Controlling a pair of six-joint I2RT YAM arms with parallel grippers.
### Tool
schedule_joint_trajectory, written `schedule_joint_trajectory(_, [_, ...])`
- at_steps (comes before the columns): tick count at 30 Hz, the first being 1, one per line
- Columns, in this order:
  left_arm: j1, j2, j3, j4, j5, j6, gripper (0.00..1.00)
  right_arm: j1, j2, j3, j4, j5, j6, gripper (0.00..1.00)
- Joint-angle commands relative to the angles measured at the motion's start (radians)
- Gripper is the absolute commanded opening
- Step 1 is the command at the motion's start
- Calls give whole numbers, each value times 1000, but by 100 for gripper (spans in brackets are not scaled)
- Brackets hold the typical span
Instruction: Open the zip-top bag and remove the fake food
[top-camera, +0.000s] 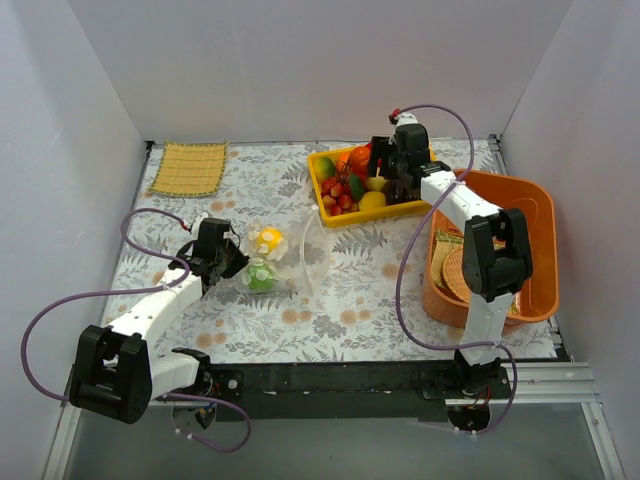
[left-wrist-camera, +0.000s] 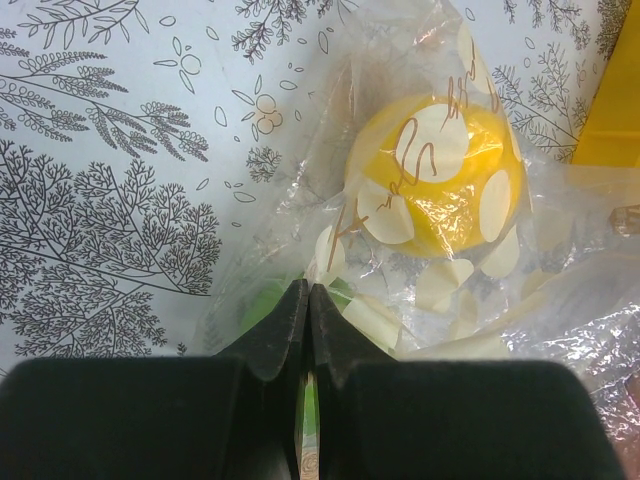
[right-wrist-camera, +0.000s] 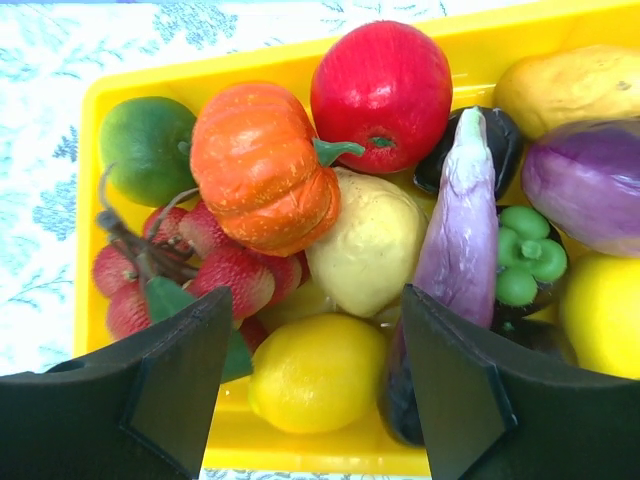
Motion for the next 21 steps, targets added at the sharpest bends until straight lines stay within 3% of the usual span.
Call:
schedule_joint_trajectory(1, [6,-12,-10,27,0,3,0,13,-109,-27,2,-12,26,75])
schedule_joint_trajectory(6, [8,-10,-19,36,8,-11,0,71,-247,-149,-51,20,52,65])
schedule_joint_trajectory(8, [6,-9,-24,44,11,-17,0,114,-342,-226,-31,0,95,49])
schedule_joint_trajectory(11, [8,-1,-27,50,21,-25,0,206,-456,-396,9,-11,141,34])
schedule_joint_trajectory(16, [6,-1,-33,59,31,-31,0,379,-517,-545,50,-62,224,27])
schedule_joint_trajectory(21, [6,3,-31,64,47,-32,0,473,-453,-582,182,-170,300,25])
